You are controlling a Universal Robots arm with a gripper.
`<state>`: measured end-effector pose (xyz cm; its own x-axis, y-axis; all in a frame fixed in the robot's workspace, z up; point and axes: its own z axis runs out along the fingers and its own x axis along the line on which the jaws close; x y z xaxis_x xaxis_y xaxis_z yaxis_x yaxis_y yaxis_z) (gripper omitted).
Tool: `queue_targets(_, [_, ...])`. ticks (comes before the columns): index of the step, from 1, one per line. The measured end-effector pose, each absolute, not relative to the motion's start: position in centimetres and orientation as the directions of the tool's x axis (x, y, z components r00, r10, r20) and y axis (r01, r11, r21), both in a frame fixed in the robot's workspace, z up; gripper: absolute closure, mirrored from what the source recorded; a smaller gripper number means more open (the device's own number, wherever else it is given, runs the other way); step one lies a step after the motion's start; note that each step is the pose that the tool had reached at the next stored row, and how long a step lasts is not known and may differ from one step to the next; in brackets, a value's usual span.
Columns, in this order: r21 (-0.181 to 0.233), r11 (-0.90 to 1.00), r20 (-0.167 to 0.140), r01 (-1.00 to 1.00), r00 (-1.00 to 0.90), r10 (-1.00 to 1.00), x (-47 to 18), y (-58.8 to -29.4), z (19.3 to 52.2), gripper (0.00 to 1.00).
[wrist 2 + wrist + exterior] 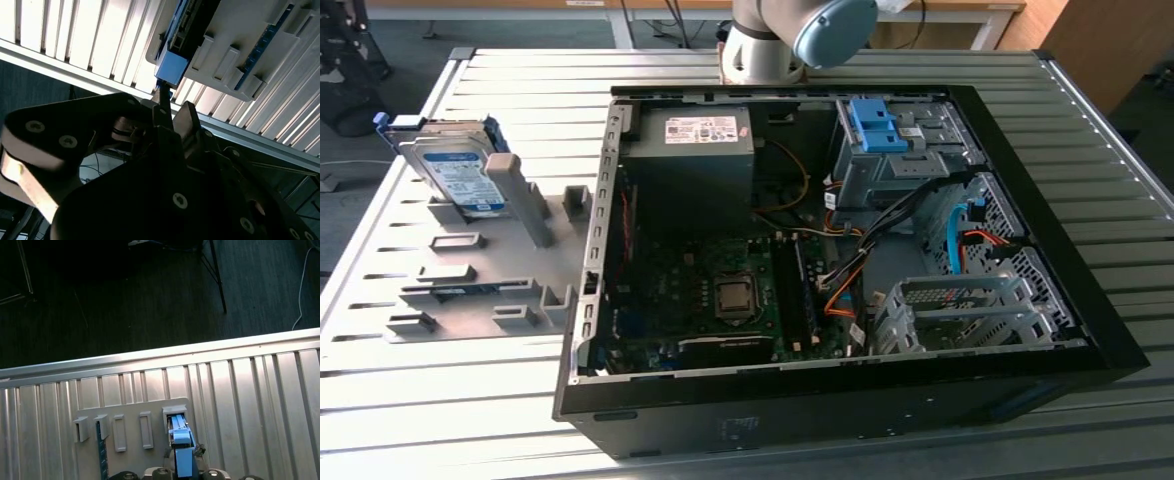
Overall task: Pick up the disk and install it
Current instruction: 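Pick up the disk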
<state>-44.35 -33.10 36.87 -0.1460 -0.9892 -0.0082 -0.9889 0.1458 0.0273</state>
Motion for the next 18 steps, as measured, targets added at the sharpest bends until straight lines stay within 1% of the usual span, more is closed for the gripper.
queue_targets(2, [0.023, 0.147, -0.009, -0.989, -0.147, -0.989, -44.2, -33.1, 36.7, 0.64])
queue_targets(3, [0.021, 0.147, -0.009, -0.989, -0.148, -0.989, -44.1, -33.1, 36.6, 0.64])
queue_targets(4, [0.018, 0.148, -0.010, -0.989, -0.148, -0.989, -44.1, -33.1, 36.5, 0.58])
queue_targets(5, [0.015, 0.148, -0.010, -0.989, -0.148, -0.989, -44.0, -33.1, 36.5, 0.58])
queue_targets(6, [0.011, 0.148, -0.011, -0.989, -0.148, -0.989, -44.0, -33.1, 36.4, 0.52])
queue_targets(7, [0.007, 0.148, -0.011, -0.989, -0.148, -0.989, -43.9, -33.1, 36.3, 0.52])
queue_targets(8, [0.003, 0.148, -0.012, -0.989, -0.148, -0.989, -43.8, -33.1, 36.3, 0.46])
queue_targets(13, [-0.017, 0.143, -0.015, -0.990, -0.142, -0.990, -43.7, -33.1, 35.8, 0.46])
queue_targets(18, [-0.018, 0.142, -0.014, -0.990, -0.142, -0.990, -43.7, -33.1, 35.7, 0.46])
